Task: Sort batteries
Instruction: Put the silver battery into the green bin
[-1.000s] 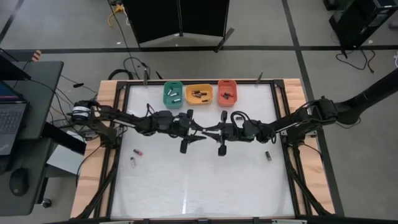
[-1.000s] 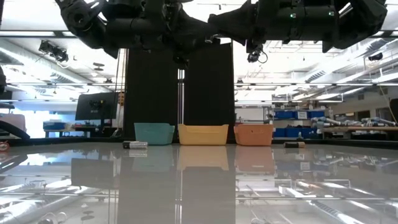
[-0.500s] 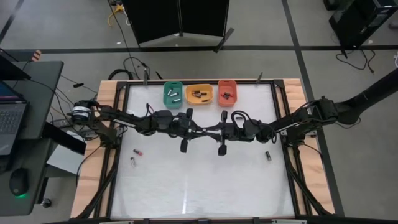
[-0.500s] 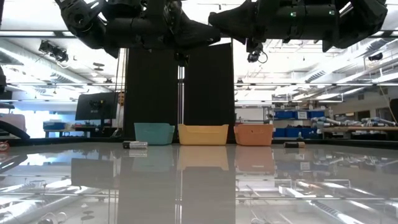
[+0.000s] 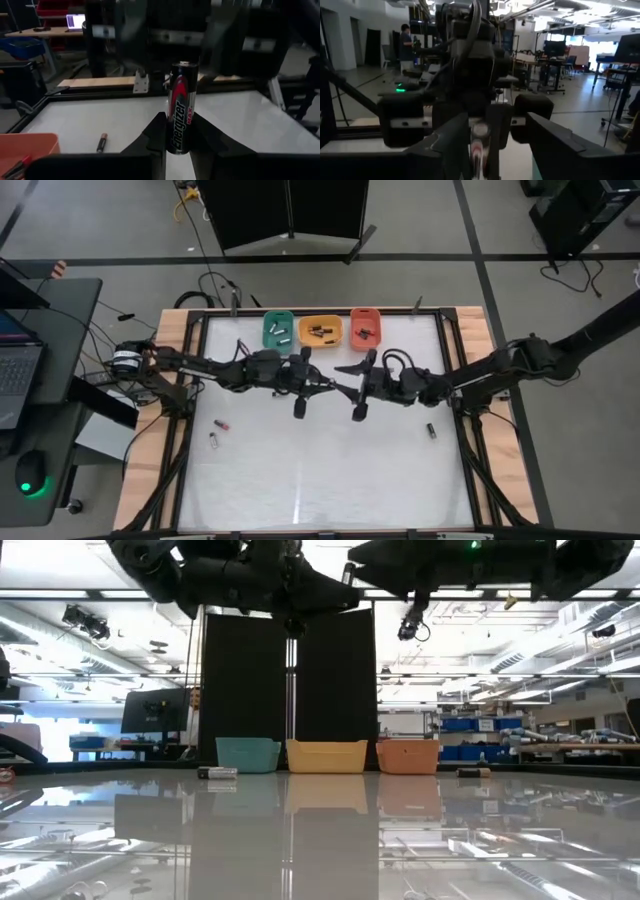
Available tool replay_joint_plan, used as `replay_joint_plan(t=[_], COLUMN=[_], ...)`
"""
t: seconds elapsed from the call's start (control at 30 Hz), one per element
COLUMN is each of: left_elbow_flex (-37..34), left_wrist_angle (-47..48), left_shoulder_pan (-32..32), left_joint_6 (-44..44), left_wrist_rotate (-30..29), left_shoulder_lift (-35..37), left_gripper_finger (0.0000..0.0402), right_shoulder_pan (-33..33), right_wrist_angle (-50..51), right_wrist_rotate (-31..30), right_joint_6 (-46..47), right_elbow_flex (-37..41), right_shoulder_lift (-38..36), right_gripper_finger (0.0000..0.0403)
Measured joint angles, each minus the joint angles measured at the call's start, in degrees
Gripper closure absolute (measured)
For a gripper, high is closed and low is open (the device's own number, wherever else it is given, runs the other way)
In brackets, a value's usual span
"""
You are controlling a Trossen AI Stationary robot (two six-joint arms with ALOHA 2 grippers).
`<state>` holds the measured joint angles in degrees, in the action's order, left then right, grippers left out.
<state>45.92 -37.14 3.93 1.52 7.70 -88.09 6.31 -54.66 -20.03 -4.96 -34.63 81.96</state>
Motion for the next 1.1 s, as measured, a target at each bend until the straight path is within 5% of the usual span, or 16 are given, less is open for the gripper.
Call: replay_joint_plan(t=[0.27,0.53,0.8,1.1], left_elbow_flex=[8.92,17.09,17.24,17.24], left_wrist_angle=[28.33,66.2,71.98,72.9], left_shoulder_pan=[2.68,12.12,27.53,37.44], left_joint_6=[6.08,6.0,3.91,4.44], left_wrist_rotate=[-0.78,-9.62,-9.77,-7.02], left_shoulder_lift=[3.12,4.96,3.56,-5.54], left_gripper_finger=[0.0345,0.0345,0.0345,0.0345], right_shoulder_pan=[0.97,2.47,2.47,2.43], right_wrist_angle=[15.58,36.74,44.79,45.09], right_wrist_rotate=[-3.01,-7.59,-11.03,-11.94], right_joint_6=[-1.27,5.09,7.86,7.9], right_elbow_flex=[0.0,0.0,0.0,0.0], right_shoulder_lift=[-10.67,-18.47,-17.91,-17.42], right_gripper_finger=[0.0186,0.028,0.0391,0.0372])
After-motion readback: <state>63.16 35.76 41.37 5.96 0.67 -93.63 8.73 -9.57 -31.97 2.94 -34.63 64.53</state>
